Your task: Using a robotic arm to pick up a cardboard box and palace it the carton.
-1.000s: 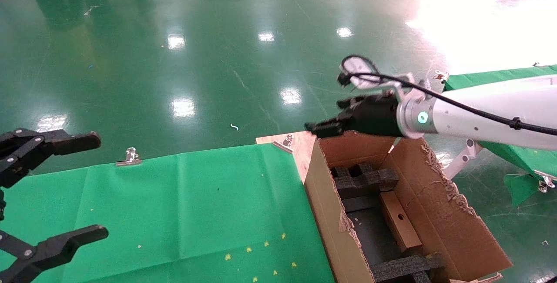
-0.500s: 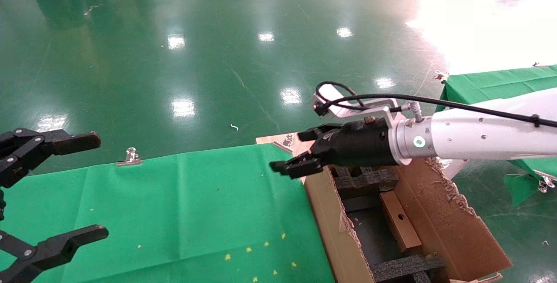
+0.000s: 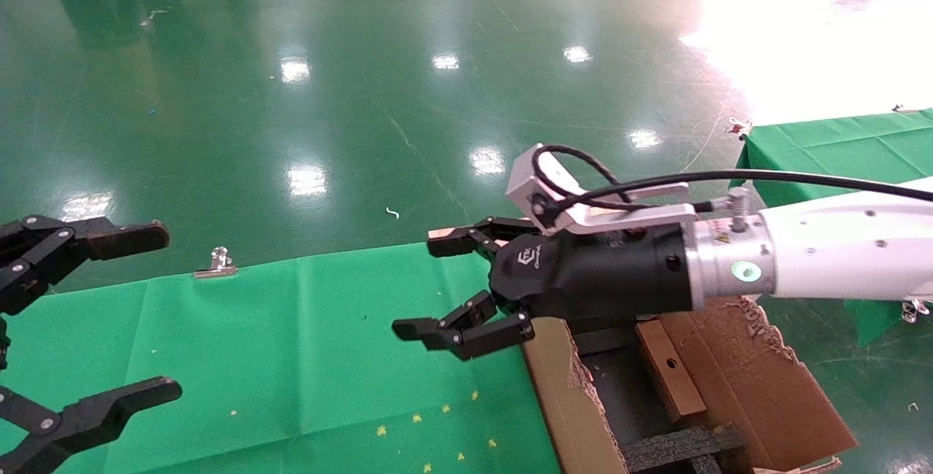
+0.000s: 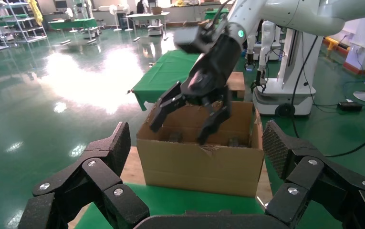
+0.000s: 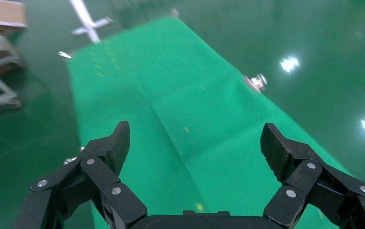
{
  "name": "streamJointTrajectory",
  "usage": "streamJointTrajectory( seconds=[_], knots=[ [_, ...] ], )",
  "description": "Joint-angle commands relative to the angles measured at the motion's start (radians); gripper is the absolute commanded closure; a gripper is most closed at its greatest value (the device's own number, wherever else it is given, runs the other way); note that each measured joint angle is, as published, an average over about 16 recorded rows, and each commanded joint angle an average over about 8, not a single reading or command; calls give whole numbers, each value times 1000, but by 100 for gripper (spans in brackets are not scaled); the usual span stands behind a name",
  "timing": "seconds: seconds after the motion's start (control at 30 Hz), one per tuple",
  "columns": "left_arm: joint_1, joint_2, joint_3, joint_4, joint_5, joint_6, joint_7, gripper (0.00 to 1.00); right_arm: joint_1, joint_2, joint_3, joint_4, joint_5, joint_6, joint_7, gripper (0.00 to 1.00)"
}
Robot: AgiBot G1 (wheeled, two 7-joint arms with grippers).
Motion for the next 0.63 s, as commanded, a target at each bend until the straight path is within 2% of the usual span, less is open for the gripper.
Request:
streamJointTrajectory(
  seconds=[0.03, 0.4, 0.63],
  knots=[
    [0, 0, 0, 0, 0, 0, 0, 0, -32, -3, 54, -3, 40, -38, -53, 0],
    [0, 0, 0, 0, 0, 0, 0, 0, -201, -16, 336, -18, 246, -237, -327, 0],
    [0, 0, 0, 0, 0, 0, 0, 0, -247, -19, 415, -22, 303, -291, -383, 0]
  ],
)
